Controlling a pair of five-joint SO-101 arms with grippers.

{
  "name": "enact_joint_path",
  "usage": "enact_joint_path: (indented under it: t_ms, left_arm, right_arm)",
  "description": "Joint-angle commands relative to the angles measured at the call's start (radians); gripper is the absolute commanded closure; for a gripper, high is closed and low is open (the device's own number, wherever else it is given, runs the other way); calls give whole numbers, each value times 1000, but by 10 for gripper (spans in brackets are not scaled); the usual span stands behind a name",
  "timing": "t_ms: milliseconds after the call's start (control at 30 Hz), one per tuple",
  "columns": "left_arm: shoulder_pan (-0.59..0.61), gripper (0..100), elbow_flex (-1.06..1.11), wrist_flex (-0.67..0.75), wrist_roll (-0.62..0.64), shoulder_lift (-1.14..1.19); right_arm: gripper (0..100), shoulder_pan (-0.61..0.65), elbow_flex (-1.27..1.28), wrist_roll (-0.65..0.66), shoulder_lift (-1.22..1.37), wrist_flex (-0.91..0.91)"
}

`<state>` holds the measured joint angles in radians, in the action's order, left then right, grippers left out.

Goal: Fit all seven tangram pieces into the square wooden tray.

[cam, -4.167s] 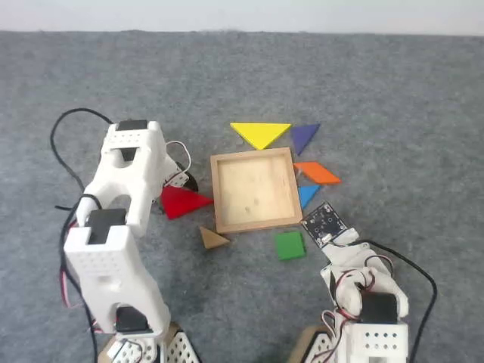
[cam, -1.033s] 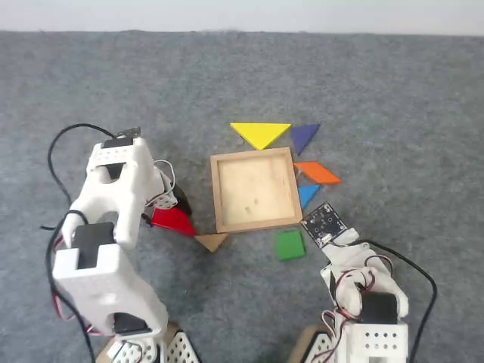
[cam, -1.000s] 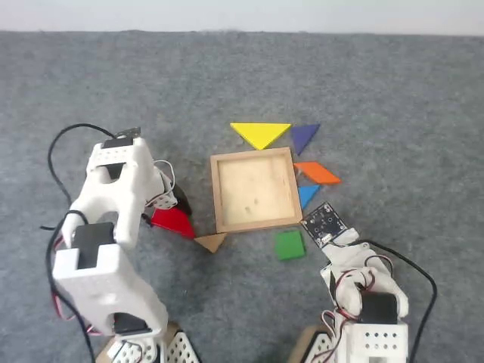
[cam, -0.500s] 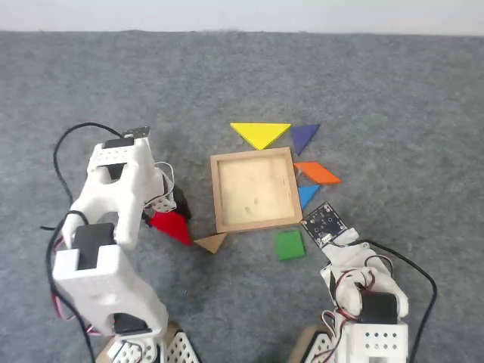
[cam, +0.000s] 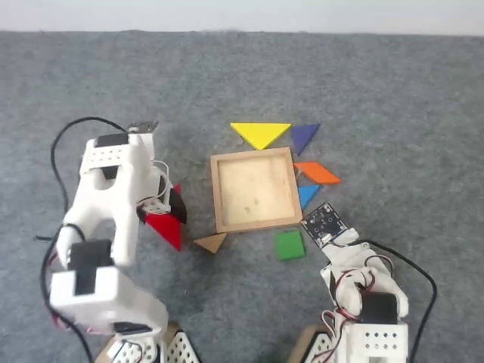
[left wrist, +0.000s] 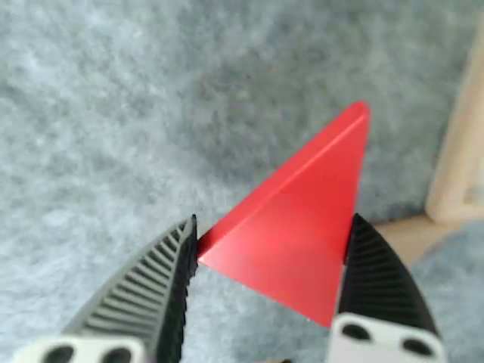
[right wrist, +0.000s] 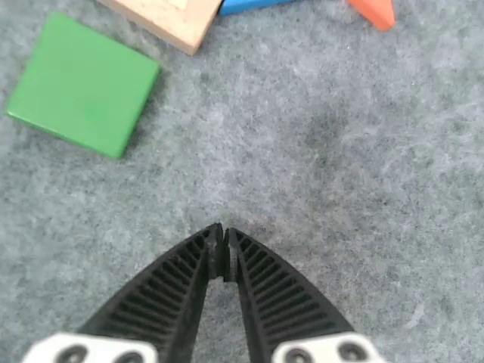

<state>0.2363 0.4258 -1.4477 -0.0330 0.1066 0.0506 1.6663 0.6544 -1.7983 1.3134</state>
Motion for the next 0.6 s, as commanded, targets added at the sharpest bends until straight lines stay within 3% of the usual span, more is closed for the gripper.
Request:
enact_joint_path:
  t_ms: [0,167,400,567]
  left_arm:
    - [-26,776,-13,-40,-78,-120]
    - [-115,776,-31,-68,-209,-187]
    - [-319,776,-137,-58,-713,-204]
    - [-362,776,-156,86,-1017,-204]
  right_arm:
    - [990,4,17,11,-8,13]
    - [990,4,17,11,-8,13]
    - [990,4,17,11,-8,13]
    - [990,4,17,11,-8,13]
